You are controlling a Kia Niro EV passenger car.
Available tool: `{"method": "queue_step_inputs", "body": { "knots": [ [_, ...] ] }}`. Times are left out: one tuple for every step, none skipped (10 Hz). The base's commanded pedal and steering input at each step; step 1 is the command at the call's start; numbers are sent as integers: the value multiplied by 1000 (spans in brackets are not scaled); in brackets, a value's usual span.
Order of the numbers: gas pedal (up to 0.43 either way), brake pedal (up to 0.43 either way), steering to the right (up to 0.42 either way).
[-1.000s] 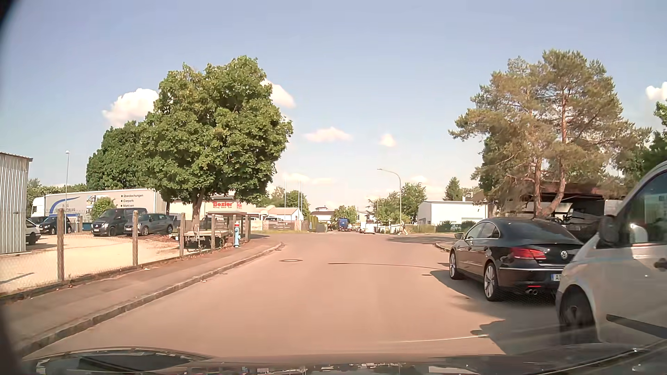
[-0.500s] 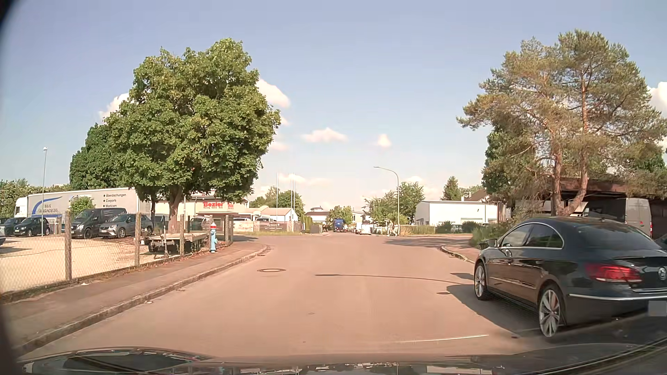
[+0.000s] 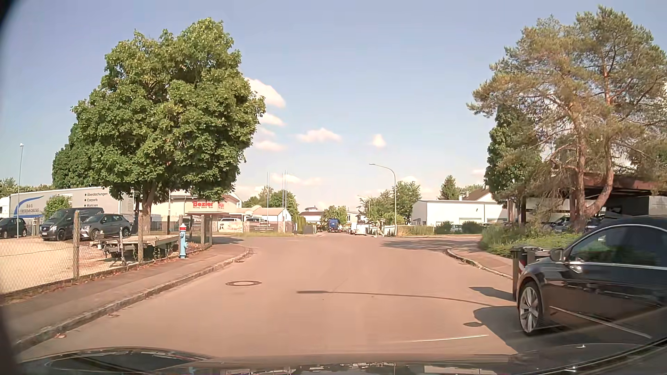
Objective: Follow the waypoints while adhering to traffic rules and regulations
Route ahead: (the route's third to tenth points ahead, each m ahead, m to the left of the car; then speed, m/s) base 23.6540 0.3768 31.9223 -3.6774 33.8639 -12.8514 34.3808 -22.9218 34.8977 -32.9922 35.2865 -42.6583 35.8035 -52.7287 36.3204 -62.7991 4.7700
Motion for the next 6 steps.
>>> {"method": "queue_step_inputs", "body": {
  "knots": [
    [0, 18, 41],
    [0, 12, 43],
    [0, 18, 43],
    [0, 18, 43],
    [0, 18, 43],
    [0, 12, 43]
  ]
}}
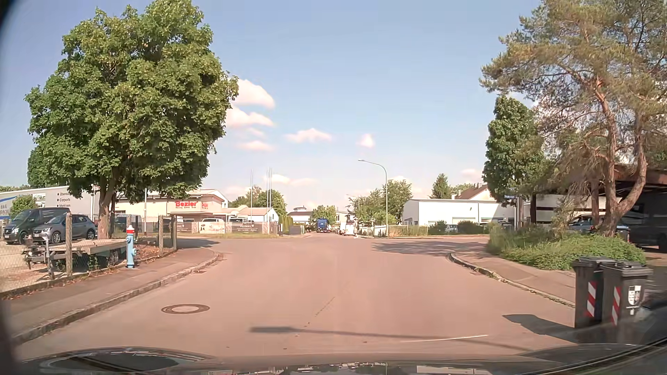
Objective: Follow the waypoints while adhering to traffic rules and regulations
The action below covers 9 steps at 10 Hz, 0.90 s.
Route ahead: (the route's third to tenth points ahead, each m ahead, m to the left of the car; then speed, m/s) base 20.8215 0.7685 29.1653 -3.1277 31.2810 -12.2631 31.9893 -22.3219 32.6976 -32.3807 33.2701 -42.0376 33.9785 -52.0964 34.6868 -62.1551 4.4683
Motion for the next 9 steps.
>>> {"method": "queue_step_inputs", "body": {
  "knots": [
    [0, 12, 43],
    [0, 12, 43],
    [0, 12, 45],
    [0, 12, 53],
    [0, 18, 65],
    [0, 18, 72],
    [0, 18, 80],
    [0, 24, 87],
    [0, 24, 92]
  ]
}}
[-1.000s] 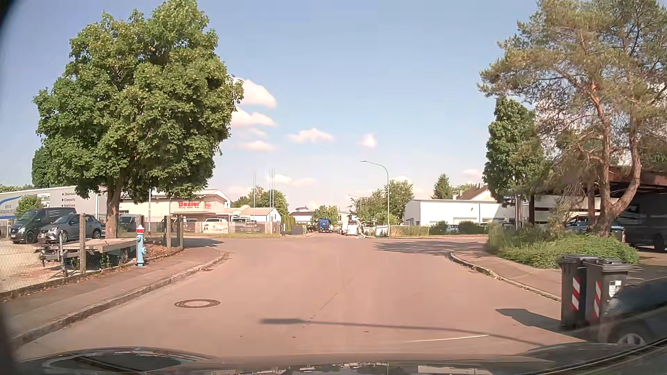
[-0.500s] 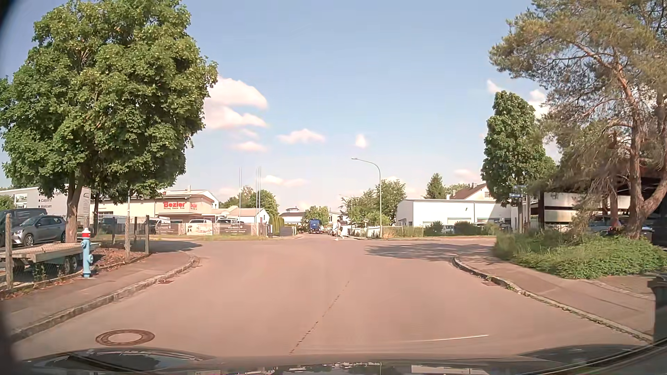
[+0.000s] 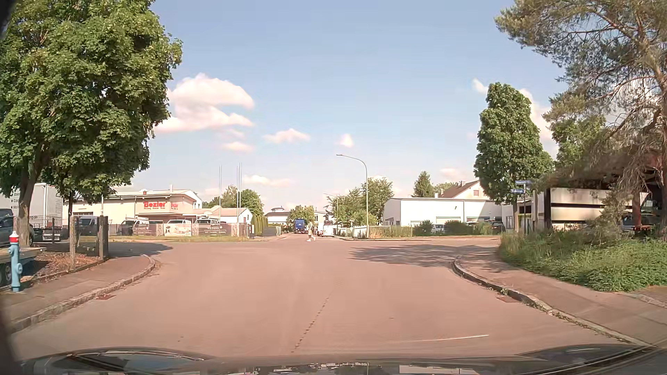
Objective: Follow the waypoints while adhering to traffic rules and regulations
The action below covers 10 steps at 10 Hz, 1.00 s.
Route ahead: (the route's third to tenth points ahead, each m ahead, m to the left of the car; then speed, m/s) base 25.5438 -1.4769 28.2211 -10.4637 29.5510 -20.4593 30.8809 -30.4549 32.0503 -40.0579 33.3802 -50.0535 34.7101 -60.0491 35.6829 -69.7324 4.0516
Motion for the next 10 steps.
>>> {"method": "queue_step_inputs", "body": {
  "knots": [
    [0, 24, 95],
    [0, 24, 95],
    [0, 24, 95],
    [0, 24, 94],
    [0, 30, 90],
    [0, 30, 80],
    [0, 30, 70],
    [0, 30, 62],
    [0, 30, 53],
    [0, 43, 46]
  ]
}}
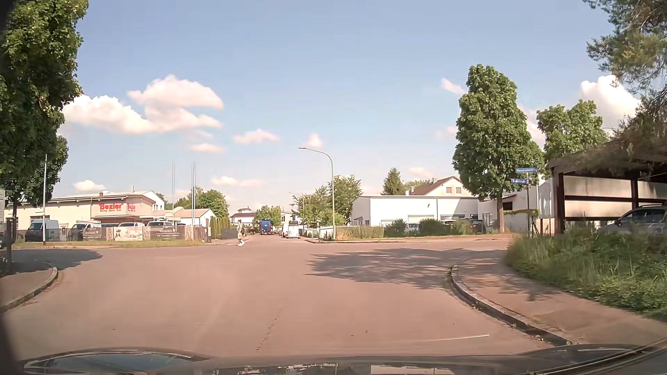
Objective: Follow the waypoints while adhering to traffic rules and regulations
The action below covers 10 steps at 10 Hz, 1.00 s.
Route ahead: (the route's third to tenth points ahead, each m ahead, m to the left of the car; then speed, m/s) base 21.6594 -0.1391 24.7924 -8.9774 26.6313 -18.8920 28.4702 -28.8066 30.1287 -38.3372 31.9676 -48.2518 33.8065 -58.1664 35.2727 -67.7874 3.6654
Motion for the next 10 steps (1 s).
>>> {"method": "queue_step_inputs", "body": {
  "knots": [
    [0, 61, 44],
    [0, 73, 39],
    [0, 85, 29],
    [0, 85, 24],
    [0, 85, 25],
    [0, 91, 30],
    [0, 104, 33],
    [0, 110, 33],
    [0, 110, 29],
    [0, 98, 22]
  ]
}}
